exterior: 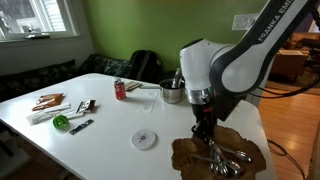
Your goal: Remove the pile of spoons from the wooden plate and put them in the pot
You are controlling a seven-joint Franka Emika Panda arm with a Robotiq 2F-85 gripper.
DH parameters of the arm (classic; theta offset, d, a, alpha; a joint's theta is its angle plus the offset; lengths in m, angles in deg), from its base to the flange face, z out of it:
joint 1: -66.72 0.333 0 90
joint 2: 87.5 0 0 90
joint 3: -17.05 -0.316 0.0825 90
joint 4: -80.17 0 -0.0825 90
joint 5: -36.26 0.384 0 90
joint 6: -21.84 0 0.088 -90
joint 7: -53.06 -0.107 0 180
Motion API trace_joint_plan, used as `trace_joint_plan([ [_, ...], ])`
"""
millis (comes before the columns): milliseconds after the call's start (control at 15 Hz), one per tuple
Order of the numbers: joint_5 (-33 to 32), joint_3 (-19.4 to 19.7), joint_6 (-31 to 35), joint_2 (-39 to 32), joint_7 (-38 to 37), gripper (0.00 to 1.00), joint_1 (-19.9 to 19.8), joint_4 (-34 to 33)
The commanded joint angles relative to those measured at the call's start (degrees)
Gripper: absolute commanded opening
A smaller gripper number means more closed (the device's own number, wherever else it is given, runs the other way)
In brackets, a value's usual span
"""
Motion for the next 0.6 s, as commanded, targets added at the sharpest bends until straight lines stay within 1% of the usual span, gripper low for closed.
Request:
trace_joint_plan([
  [0,-0.47,1.21,1.88,0.08,-1.52,0.08,0.92,1.59],
  [67,-0.62,1.33,2.15,0.01,-1.53,0.01,0.98,1.72],
  [133,-0.84,1.49,2.3,-0.01,-1.6,0.0,1.1,1.81],
  [267,-0.94,1.58,2.2,0.23,-1.54,0.0,1.28,1.92],
  [400,0.13,0.49,1.39,1.68,0.92,0.01,0.71,2.32],
  [533,0.59,-0.62,1.74,4.61,3.05,0.01,0.49,3.52],
])
